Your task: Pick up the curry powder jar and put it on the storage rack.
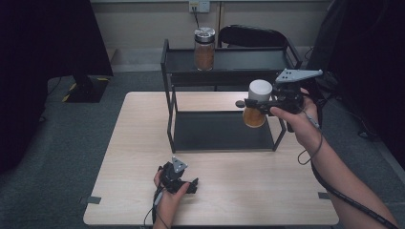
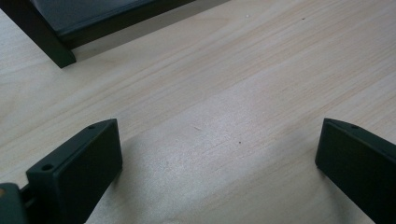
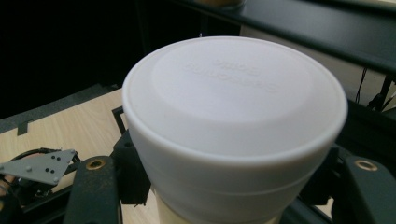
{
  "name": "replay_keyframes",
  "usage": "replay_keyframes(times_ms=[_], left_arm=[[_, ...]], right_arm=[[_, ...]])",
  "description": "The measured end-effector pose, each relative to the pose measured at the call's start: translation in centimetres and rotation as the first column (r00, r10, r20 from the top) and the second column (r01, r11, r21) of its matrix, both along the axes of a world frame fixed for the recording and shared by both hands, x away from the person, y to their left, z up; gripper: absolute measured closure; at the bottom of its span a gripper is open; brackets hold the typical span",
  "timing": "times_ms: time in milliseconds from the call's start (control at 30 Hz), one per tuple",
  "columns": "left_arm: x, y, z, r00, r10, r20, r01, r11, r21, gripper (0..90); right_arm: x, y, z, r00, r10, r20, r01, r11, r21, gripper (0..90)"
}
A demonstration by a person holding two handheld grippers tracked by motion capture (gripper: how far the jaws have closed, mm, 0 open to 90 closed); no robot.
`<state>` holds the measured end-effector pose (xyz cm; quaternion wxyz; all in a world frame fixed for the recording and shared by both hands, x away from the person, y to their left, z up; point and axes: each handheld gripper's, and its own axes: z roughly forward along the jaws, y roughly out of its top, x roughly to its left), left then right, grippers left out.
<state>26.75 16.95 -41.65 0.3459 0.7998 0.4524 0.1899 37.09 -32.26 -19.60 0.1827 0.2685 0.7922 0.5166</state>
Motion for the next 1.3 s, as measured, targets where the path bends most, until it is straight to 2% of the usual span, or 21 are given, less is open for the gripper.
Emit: replay_keyframes(times_ms=[500, 800, 1300], left_arm=[[0.0, 0.0, 0.0, 1.0, -0.001, -0.001, 0.001, 1.0, 0.0, 0.0], [0.0, 0.0, 0.0, 1.0, 0.0, -0.001, 0.0, 1.0, -0.001, 0.0], [0.0, 0.0, 0.0, 1.0, 0.0, -0.001, 0.0, 1.0, -0.001, 0.0]], right_arm=[[0.3, 0.4, 4.5, 0.9995, -0.006, 0.031, 0.006, 0.9999, -0.014, 35.1], [0.5, 0.8, 6.6, 0.9989, -0.008, 0.046, 0.008, 0.9999, -0.013, 35.1], [1.9, 1.8, 10.2, 0.9978, -0.019, 0.064, 0.019, 0.9998, 0.001, 35.0]])
